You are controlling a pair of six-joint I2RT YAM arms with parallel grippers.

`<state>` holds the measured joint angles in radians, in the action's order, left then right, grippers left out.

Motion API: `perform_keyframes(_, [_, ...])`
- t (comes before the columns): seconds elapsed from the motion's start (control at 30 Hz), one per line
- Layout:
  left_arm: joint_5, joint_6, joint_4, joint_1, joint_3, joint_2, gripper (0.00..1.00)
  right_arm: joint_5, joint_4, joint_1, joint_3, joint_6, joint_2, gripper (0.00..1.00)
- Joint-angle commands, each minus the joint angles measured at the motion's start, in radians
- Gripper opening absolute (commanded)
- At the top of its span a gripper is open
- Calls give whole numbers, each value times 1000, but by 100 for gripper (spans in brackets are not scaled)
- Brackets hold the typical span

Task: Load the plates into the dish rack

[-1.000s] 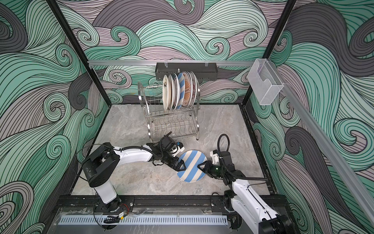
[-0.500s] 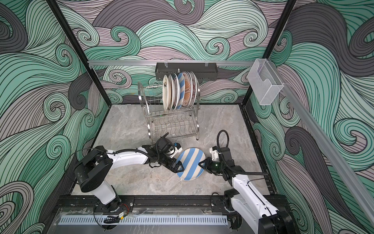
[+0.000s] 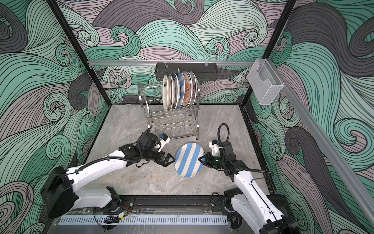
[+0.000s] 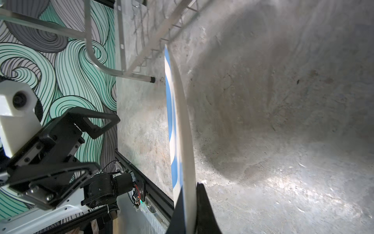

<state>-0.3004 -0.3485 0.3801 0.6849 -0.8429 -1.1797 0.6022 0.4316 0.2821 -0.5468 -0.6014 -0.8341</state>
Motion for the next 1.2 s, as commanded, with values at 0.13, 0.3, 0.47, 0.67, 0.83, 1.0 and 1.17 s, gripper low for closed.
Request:
perform_keyframes(0.13, [23, 47, 225, -198, -12, 247, 99, 40, -2, 107, -277, 68, -6, 0])
perform_keyframes(0.3, [-42, 102, 309, -409, -31, 336, 99, 12, 8, 198, -479, 116, -97, 0])
perform_keyframes(0.47, [-178, 91, 281, -555, -3, 287, 99, -42, -47, 272, -669, 147, -212, 0])
perform_keyframes(0.67, [-224, 150, 279, -564, 13, 264, 99, -237, -24, 393, -991, 229, -434, 0])
perform_keyframes(0.83, [-222, 194, 352, -565, 1, 223, 99, -590, 124, 488, -1354, 333, -666, 0])
perform_keyframes(1.0, [-231, 187, 311, -565, 16, 242, 99, -951, 238, 558, -1665, 422, -870, 0])
perform_keyframes(1.17, [-251, 186, 298, -564, 29, 247, 99, -1110, 231, 590, -1784, 447, -955, 0])
